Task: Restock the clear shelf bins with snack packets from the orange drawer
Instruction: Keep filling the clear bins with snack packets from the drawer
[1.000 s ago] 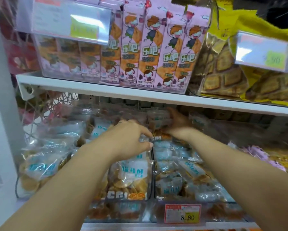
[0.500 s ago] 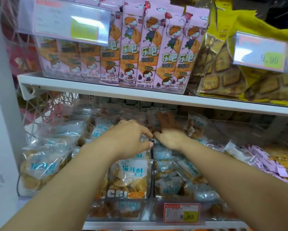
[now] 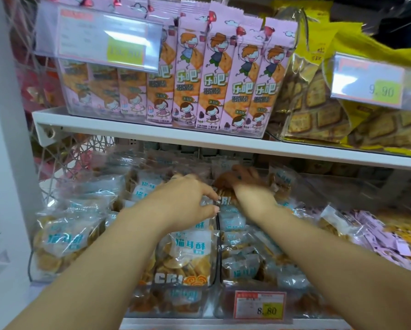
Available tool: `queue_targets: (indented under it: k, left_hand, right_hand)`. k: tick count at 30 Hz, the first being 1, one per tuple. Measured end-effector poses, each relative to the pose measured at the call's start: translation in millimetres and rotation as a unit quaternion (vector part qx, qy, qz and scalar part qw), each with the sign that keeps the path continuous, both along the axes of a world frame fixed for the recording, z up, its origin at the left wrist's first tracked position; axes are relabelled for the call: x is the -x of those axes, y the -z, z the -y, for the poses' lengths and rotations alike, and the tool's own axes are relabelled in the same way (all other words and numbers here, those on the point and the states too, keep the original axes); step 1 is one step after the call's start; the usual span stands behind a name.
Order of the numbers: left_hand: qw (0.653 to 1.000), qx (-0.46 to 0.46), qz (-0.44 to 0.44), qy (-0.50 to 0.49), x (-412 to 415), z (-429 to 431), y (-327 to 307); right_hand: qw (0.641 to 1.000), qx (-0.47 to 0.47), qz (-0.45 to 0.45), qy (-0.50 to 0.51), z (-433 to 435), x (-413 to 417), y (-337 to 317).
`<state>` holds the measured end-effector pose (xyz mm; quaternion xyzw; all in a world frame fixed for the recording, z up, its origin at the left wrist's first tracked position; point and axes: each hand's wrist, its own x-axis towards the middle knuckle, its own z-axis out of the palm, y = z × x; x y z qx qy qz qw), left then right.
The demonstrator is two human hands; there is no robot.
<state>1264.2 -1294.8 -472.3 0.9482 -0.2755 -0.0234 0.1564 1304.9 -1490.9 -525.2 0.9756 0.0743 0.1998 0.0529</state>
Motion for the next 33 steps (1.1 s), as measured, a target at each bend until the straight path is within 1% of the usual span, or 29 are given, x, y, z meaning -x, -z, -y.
queue_targets:
  k: [3, 5, 7, 8, 10, 12, 13, 16, 17, 18, 19, 21, 23, 24, 25, 27, 29, 31, 33]
  left_hand:
    - [1.000, -0.004, 0.003, -0.001, -1, 1, 0]
    - [1.000, -0.005, 0.003, -0.002, -1, 1, 0]
    - [1.000, -0.007, 0.001, -0.002, 0, 1, 0]
    - [1.000, -0.008, 0.000, -0.002, 0, 1, 0]
    - [1.000, -0.010, -0.003, -0.002, 1, 1, -1]
    - [1.000, -0.017, -0.004, -0.001, 1, 1, -1]
    - [1.000, -0.020, -0.004, -0.001, 1, 1, -1]
    - [1.000, -0.020, -0.004, -0.001, 1, 1, -1]
    - [1.000, -0.018, -0.004, -0.001, 1, 1, -1]
    - [1.000, -0.017, -0.004, -0.001, 1, 2, -1]
    - [1.000, -0.019, -0.004, -0.001, 2, 2, -2]
    - [1.000, -0.023, -0.003, -0.001, 3, 2, -3]
    - [0.999, -0.032, 0.001, -0.006, 4, 2, -4]
    - [0.999, -0.042, 0.010, -0.011, 5, 3, -4]
    - [0.998, -0.055, 0.030, -0.017, 6, 4, -5]
    - [0.994, -0.066, 0.090, -0.018, 8, 9, -7]
    - [0.991, -0.029, 0.129, 0.006, 13, 16, -9]
    - [0.990, 0.047, 0.121, 0.050, 18, 25, -9]
    - [0.986, 0.122, 0.075, 0.081, 21, 31, -8]
  right_hand:
    - [1.000, 0.001, 0.026, 0.007, -4, -5, 11]
    - [1.000, 0.006, 0.007, -0.006, -2, -2, 9]
    - [0.999, -0.011, -0.026, -0.018, 2, 7, -2]
    - [0.999, -0.023, -0.027, -0.020, 4, 13, -8]
    - [0.998, -0.063, 0.007, -0.006, 16, 22, -18]
    - [0.990, -0.127, 0.025, 0.057, 39, 24, -24]
    - [0.985, -0.149, 0.013, 0.089, 52, 25, -27]
    - [0.963, -0.198, -0.119, 0.135, 77, 22, -28]
    - [0.955, -0.209, -0.151, 0.149, 80, 23, -27]
    - [0.955, -0.202, -0.151, 0.158, 82, 22, -25]
    - [0.962, -0.181, -0.127, 0.157, 84, 22, -25]
    - [0.980, -0.155, -0.012, 0.125, 84, 26, -24]
    - [0.981, -0.146, 0.098, 0.079, 75, 40, -26]
    - [0.982, -0.121, 0.136, 0.056, 68, 48, -26]
    - [0.984, -0.090, 0.148, 0.034, 60, 58, -28]
    - [0.991, -0.050, 0.122, -0.031, 46, 76, -30]
    - [0.989, -0.069, 0.076, -0.103, 33, 89, -32]
    - [0.980, -0.135, 0.024, -0.145, 19, 99, -38]
    - [0.959, -0.227, -0.001, -0.169, 11, 106, -42]
